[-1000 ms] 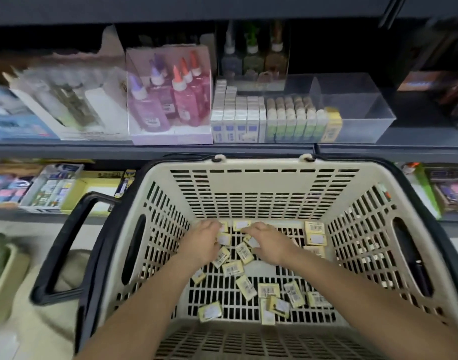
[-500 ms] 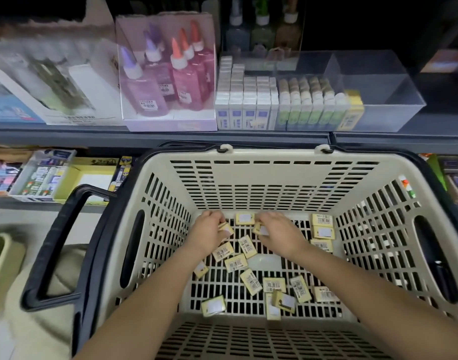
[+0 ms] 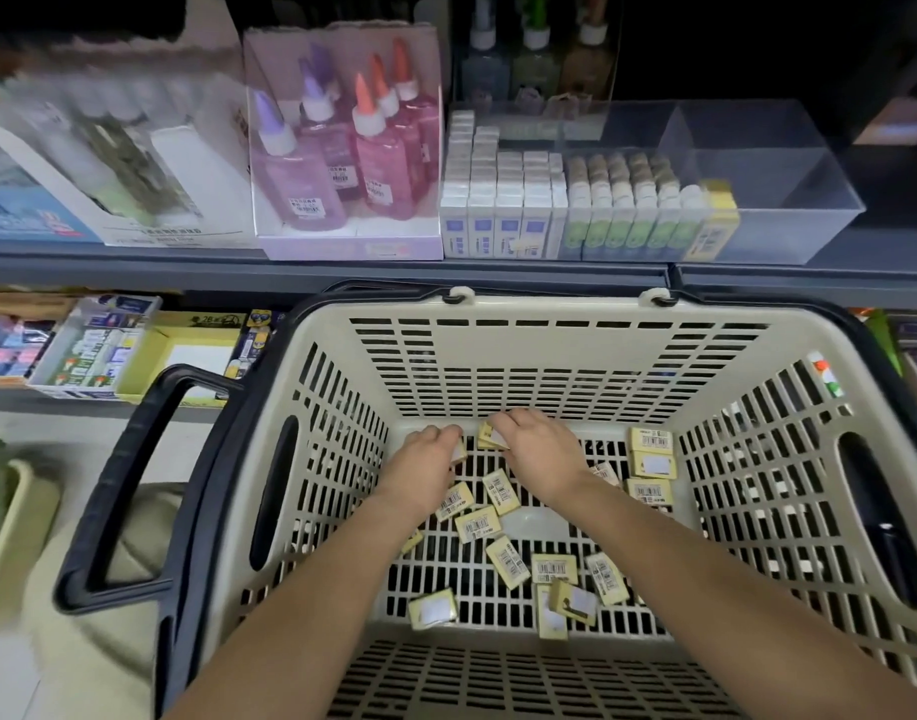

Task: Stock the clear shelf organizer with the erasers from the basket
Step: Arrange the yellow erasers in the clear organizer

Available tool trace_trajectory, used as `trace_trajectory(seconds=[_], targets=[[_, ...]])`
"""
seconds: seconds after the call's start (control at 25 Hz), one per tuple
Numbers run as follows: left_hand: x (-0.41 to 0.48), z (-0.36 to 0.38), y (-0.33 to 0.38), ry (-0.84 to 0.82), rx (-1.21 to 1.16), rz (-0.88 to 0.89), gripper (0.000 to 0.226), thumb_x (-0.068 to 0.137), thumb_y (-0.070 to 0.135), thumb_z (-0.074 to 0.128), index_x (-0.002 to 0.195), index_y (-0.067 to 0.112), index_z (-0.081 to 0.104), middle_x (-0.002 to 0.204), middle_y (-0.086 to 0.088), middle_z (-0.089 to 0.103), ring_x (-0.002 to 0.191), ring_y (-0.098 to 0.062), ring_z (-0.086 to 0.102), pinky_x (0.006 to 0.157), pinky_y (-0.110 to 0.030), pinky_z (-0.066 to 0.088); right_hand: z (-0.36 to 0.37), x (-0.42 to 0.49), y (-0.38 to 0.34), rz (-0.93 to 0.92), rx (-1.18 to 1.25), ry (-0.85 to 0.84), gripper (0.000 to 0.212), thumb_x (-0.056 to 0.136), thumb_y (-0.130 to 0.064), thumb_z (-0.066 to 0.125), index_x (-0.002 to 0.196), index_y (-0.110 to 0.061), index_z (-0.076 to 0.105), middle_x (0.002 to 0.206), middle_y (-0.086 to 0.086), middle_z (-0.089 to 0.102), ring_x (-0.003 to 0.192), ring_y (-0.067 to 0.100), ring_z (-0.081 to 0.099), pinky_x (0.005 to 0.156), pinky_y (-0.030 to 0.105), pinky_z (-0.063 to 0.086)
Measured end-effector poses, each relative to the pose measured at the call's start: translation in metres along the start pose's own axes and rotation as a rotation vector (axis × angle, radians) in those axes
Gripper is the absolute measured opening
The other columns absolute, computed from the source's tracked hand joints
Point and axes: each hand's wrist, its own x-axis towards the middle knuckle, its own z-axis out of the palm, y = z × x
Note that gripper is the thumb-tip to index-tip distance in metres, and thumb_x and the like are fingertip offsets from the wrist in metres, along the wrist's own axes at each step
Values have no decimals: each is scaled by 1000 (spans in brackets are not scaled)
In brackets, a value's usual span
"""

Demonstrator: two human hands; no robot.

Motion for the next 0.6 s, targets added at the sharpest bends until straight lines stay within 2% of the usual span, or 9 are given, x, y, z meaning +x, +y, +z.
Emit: trace_trajectory(seconds=[0.08,0.2,0.28,0.4,0.52,0.6], targets=[[-1,1,1,12,3,-25,46,86,3,54,129,15,43,122,-7,51,116,-24,45,94,-34,40,1,0,-2,14,-19,3,44,82,-2,49,122,-19,44,111,7,56,104,25,49,75,32,39],[3,-11,2,-32,-218,-181,25,88,4,52,113,8,51,113,-10,57,102,-23,54,83,-30,43,1,-2,-4,58,41,-30,42,83,-6,51,121,-22,42,107,8,57,99,25,52,75,33,42],[6,-24,6,-108,-577,-337,19,89,3,52,108,7,53,108,-12,58,96,-22,56,83,-32,48,-6,-3,-3,107,161,-74,38,85,-12,54,120,-25,44,107,5,58,95,25,56,70,32,45],[2,-43,15,-172,-1170,-507,17,88,1,53,103,9,52,102,-9,56,92,-17,54,85,-34,50,-30,-7,1,207,544,-219,34,83,-19,64,116,-24,57,101,-4,62,85,15,61,69,28,51],[-2,-53,18,-342,-1403,-428,25,82,12,68,103,8,54,104,-9,57,105,-23,56,92,-40,50,-63,-18,5,261,872,-457,26,83,-18,65,110,-18,63,82,-2,64,63,5,59,59,16,49],[-5,-56,25,-579,-1420,-298,39,75,22,74,106,6,57,107,-11,61,110,-28,57,99,-44,45,-82,-24,5,235,903,-548,21,86,-21,62,107,-15,62,85,4,65,65,6,62,58,14,50]])
